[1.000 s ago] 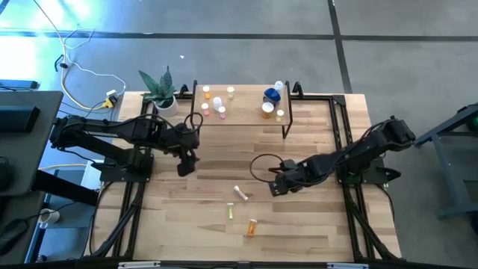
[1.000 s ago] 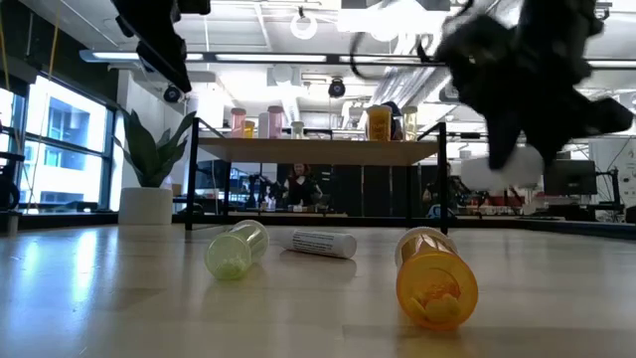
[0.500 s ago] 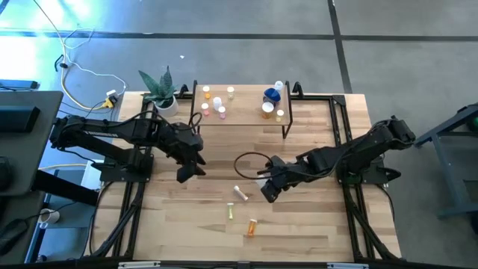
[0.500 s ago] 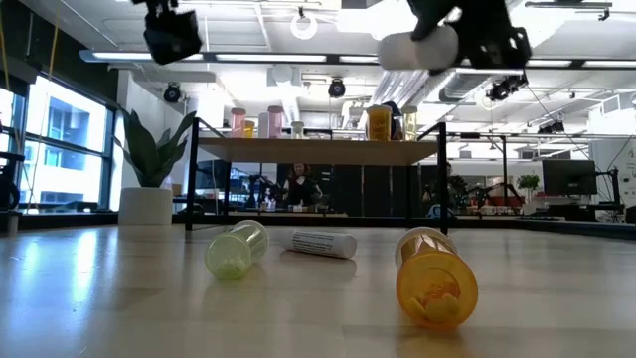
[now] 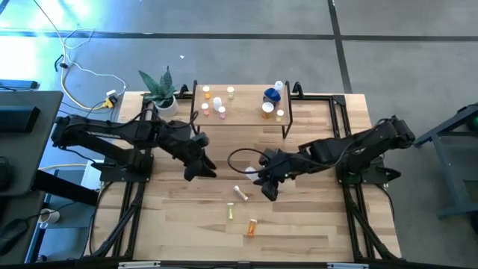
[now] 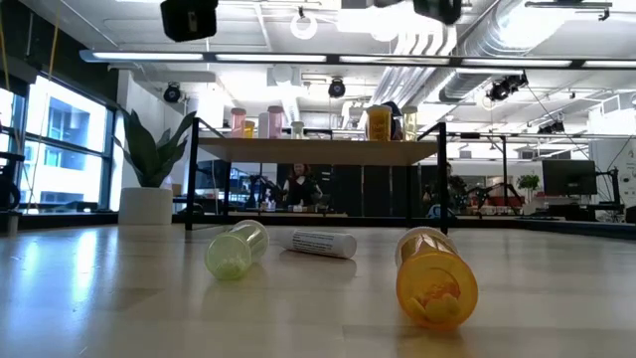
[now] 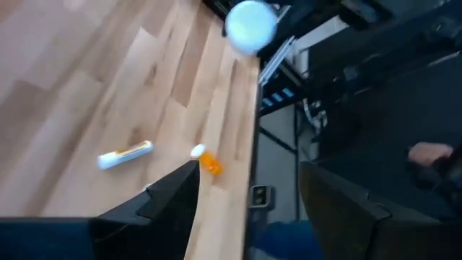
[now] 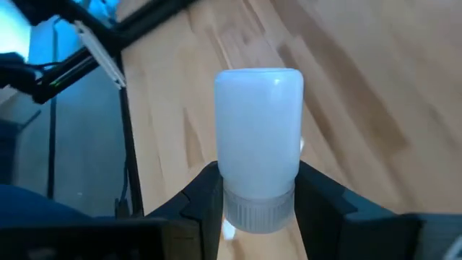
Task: Pick and place medicine bottles onto shelf by color
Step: Put the white pill bottle on the shelf
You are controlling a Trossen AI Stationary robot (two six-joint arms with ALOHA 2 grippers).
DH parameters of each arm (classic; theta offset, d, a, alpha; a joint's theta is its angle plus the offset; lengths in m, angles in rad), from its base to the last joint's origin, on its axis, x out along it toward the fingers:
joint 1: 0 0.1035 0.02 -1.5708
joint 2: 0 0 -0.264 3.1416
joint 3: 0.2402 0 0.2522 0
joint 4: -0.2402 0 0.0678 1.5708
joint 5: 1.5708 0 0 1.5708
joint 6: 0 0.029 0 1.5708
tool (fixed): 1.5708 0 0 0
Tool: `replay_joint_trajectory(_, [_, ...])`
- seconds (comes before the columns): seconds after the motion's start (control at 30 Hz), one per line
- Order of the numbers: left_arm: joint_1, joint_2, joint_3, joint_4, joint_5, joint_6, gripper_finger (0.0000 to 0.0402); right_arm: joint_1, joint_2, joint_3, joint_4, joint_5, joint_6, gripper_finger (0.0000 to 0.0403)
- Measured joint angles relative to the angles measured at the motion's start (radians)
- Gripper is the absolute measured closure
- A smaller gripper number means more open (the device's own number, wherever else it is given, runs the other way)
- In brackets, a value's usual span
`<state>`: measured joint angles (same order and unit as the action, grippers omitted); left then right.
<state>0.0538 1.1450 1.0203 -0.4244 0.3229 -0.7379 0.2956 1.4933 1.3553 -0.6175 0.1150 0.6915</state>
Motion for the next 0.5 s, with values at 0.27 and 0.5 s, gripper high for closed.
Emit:
replay_joint_trajectory(0.27, [-0.037,0.066,0.0,0.127,0.008,-0.184,0.0174,-0.006,0.0,0.165,-0.071,0.069,-0.327,0.0281])
replay_joint_trajectory(0.5, [-0.049,0.093,-0.001,0.247,0.044,-0.332,0.0174,-0.006,-0.001,0.236,-0.102,0.16,-0.667,0.0281])
